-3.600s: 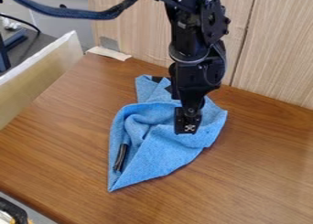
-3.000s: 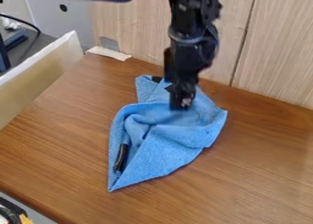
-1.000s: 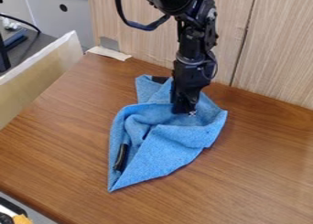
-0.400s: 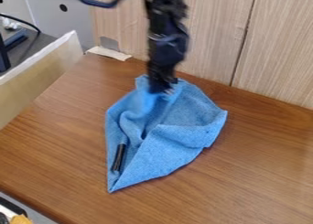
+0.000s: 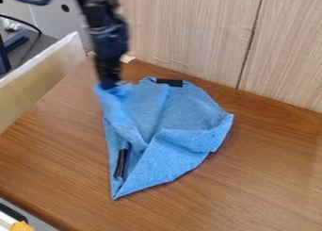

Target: Unfold the cloth from right to left

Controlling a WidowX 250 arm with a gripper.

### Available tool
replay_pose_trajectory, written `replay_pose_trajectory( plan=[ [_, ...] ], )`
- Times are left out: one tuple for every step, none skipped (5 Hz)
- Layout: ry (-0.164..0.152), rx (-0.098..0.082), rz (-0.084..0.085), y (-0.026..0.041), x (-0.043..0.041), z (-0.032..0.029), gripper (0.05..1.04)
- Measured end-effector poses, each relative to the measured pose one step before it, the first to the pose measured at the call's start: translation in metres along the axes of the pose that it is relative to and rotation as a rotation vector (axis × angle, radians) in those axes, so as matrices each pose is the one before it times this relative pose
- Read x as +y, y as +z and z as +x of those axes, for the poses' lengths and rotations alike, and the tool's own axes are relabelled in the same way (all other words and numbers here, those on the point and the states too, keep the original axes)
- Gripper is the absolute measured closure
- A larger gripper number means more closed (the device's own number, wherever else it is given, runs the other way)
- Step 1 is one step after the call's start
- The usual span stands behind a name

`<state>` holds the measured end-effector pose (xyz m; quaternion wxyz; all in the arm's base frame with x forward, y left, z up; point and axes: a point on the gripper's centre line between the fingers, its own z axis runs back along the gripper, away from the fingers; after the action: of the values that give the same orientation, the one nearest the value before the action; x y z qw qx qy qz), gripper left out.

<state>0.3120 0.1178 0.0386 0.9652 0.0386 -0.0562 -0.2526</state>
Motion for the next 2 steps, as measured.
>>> replay_pose_trajectory(
  plan=[
    [0.0779,0.0094,-0.0169,-0.00871,0.01103,-0.02400,1.029],
    [0.1083,0.0311,-0.0123,-0.00951,0.00880,-0.03553,1.029]
  ],
)
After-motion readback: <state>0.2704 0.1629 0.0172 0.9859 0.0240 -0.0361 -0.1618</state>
